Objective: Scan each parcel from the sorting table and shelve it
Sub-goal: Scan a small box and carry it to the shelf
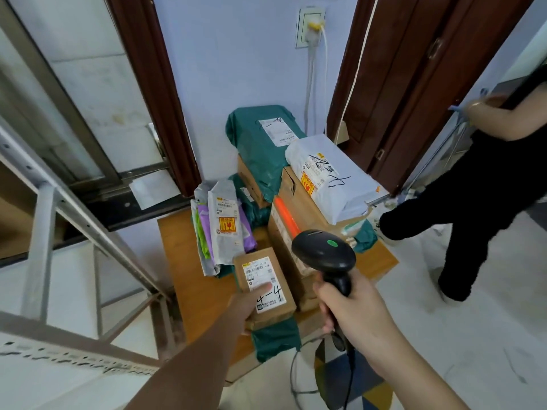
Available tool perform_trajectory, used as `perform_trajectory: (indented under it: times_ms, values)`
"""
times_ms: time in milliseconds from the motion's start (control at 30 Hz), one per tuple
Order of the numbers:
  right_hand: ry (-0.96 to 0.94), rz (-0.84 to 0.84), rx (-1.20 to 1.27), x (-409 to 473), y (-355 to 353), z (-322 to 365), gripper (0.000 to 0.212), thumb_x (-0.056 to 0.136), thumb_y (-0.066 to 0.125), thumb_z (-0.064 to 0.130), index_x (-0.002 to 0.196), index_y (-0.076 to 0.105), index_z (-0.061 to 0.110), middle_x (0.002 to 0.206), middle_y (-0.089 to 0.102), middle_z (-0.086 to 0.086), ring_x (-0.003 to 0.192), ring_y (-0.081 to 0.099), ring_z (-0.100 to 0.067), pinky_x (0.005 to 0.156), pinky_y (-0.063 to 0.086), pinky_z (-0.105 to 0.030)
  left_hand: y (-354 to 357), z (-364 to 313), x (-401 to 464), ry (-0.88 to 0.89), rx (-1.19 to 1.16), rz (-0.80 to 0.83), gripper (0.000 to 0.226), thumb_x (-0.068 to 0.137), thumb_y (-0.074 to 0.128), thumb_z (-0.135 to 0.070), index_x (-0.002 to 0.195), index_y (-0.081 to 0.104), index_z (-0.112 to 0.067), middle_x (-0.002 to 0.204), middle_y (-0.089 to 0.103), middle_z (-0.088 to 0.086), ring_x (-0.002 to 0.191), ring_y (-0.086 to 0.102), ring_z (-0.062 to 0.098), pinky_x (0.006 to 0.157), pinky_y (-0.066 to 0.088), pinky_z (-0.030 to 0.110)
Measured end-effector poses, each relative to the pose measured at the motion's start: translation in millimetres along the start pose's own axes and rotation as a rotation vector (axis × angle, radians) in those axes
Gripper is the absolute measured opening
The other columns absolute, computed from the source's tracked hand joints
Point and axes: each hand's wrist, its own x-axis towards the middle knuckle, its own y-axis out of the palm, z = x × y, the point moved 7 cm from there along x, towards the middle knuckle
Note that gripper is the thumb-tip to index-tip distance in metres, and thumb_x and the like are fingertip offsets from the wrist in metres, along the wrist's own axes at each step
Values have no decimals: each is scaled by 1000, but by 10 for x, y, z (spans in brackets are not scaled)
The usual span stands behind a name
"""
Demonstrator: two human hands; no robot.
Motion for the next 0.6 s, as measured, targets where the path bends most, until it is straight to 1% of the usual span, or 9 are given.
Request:
perform_trajectory:
  times_ms: [100,233,300,367,400,433,533,567,600]
  values:
    - [-13,11,17,1,-13,15,8,92,62,10,98,58,7,64,53,-8,50,53,-15,54,51,-26,-57,26,9,-8,-56,-38,73,69,90,-57,124,61,-19,117,68,8,109,64,35,98,51,57]
    - [-44,34,-1,9,22,43,8,92,60,11,96,58,5,63,53,-8,51,52,-17,55,51,-28,-132,84,12,-6,-117,-88,90,66,91,-58,135,51,-16,119,65,7,112,62,35,94,50,58]
    - [-54,49,-2,8,54,76,7,93,60,11,96,58,6,63,54,-7,52,53,-17,55,51,-28,-192,47,-82,40,-85,-137,94,67,91,-59,137,45,-15,113,64,3,101,63,28,80,53,48]
    - [-58,60,-4,4,88,136,6,93,60,12,96,58,8,62,56,-6,53,54,-18,56,52,-29,-259,-78,-202,111,-44,-174,96,63,91,-61,136,46,-16,109,68,-1,90,67,21,64,53,38]
    - [-65,63,-17,0,103,179,6,93,60,13,96,59,9,61,57,-4,53,55,-18,56,52,-30,-296,-176,-258,154,-23,-196,97,60,92,-62,135,48,-18,110,71,-1,89,70,20,61,56,36]
    - [-81,62,-36,-5,118,237,5,93,60,13,97,59,10,61,58,-4,53,56,-18,57,53,-31,-323,-318,-355,212,-11,-208,98,58,92,-63,134,50,-19,111,73,-2,91,72,20,61,60,37]
    - [-163,43,-80,-22,144,503,3,95,59,15,96,56,17,57,57,-4,48,56,-16,57,52,-33,-370,-834,-686,376,14,-221,92,59,92,-62,128,48,-22,110,71,-7,100,72,20,83,63,42]
    - [-197,29,-91,-31,145,623,5,95,59,15,94,55,19,55,56,-4,46,55,-16,56,51,-34,-376,-1036,-825,438,11,-220,89,60,93,-61,125,46,-23,107,69,-8,99,72,18,83,63,40]
    - [-235,11,-99,-45,140,754,8,96,58,15,92,54,20,53,55,-3,44,54,-16,54,50,-33,-392,-1225,-973,495,-2,-220,88,59,94,-59,123,46,-23,104,68,-9,93,72,14,76,63,36]
